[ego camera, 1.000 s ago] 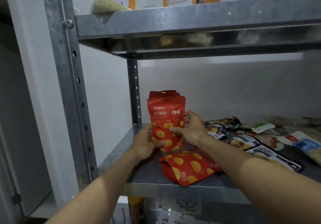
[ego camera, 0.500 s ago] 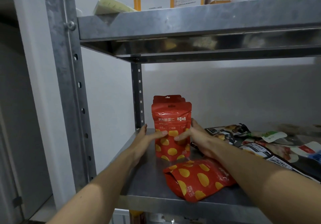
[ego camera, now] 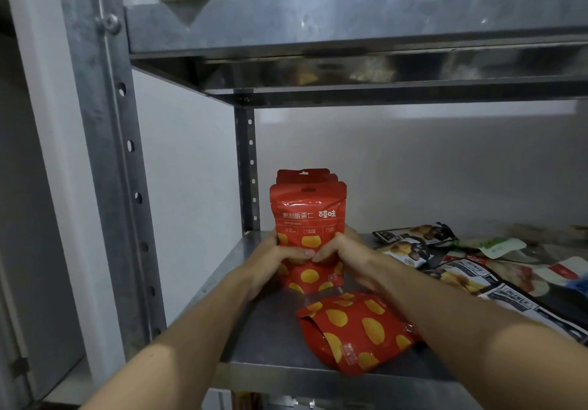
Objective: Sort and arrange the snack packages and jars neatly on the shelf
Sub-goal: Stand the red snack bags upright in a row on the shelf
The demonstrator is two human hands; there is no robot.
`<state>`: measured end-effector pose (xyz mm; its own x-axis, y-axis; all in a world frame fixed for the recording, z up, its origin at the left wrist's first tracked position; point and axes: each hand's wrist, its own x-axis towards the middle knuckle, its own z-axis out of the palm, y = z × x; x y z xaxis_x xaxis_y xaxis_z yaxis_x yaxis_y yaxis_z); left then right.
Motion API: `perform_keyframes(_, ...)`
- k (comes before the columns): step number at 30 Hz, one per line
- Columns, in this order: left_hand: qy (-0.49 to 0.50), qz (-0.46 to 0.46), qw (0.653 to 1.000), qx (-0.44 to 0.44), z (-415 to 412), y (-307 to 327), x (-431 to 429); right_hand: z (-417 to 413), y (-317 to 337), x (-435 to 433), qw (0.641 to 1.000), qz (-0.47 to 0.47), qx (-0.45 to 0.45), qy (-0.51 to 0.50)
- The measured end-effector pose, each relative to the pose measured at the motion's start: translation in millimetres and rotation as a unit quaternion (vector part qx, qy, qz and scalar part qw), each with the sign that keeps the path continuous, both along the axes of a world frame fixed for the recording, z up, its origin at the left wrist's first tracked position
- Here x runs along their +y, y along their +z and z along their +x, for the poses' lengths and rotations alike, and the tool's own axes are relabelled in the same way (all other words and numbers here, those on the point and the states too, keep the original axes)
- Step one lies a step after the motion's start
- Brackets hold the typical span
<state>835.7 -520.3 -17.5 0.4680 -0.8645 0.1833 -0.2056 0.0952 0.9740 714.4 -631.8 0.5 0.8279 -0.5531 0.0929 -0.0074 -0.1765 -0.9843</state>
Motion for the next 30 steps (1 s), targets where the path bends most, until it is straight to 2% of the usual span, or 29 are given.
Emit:
perform_keyframes(16, 0.0, -0.005, 1.0, -0.016, -7.0, 6.4, 5.4, -1.0, 1.6, 6.6, 0.999, -0.036, 0.001, -0.009)
perform_keyframes(30, -0.005, 0.014, 0.999, -0.028, -5.3, 5.3, 4.6, -0.5, 1.5, 5.6, 1.0, -0.026, 0.013, -0.009)
